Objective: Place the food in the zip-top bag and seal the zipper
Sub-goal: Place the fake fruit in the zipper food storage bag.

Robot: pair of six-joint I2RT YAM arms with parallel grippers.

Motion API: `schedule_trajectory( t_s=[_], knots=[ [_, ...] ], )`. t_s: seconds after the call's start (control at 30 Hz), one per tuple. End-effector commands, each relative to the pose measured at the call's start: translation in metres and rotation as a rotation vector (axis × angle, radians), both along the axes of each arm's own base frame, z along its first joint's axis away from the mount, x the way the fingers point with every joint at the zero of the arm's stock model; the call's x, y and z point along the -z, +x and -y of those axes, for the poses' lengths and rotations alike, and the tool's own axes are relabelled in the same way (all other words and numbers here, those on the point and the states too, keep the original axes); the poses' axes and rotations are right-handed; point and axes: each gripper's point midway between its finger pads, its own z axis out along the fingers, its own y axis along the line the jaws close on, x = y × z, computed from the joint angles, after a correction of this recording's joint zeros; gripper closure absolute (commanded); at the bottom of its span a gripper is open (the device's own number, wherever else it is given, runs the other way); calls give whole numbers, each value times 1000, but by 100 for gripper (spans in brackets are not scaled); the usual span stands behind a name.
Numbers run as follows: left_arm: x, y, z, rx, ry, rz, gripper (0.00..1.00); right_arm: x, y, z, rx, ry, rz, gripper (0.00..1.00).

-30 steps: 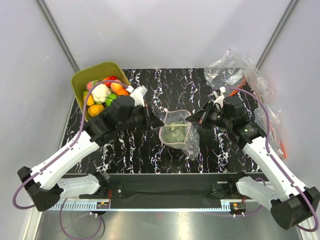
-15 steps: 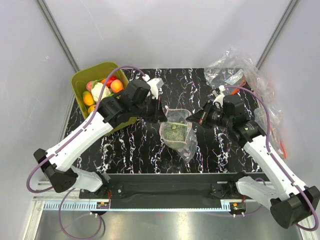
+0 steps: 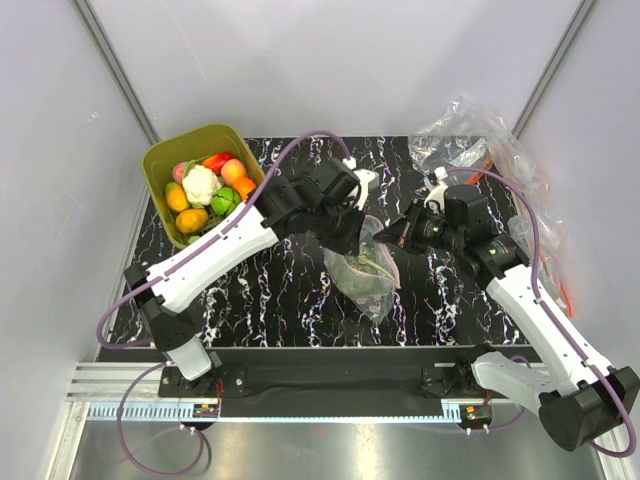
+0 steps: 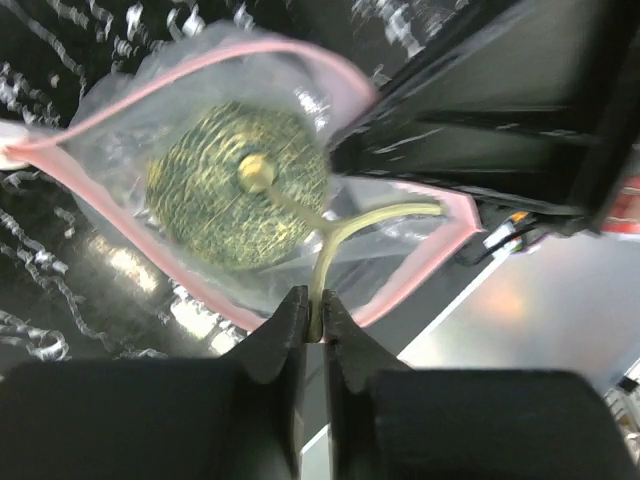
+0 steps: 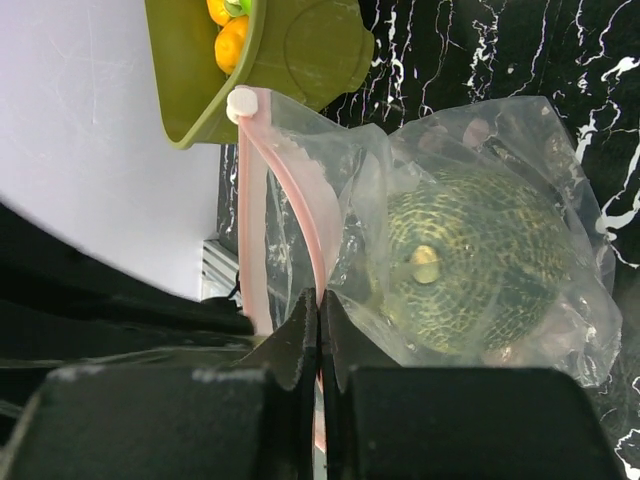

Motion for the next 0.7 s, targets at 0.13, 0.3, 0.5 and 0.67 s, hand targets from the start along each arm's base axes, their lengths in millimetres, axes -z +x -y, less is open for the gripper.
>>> schedule_trajectory(
  t_s=[0.13, 0.3, 0.5, 0.67],
  knots=[
    [-21, 9, -19, -131, 2, 58, 37, -26, 8, 4, 15, -8, 90, 100],
    [-55, 11, -34, -200, -81, 80, 17, -28, 8, 6, 18, -19, 101, 100],
    [-47, 5, -55, -330, -102, -12, 18, -28, 8, 8, 25, -24, 106, 100],
    [-13, 2, -51, -396, -166, -127, 21, -28, 7, 7, 15, -26, 106, 100]
  ],
)
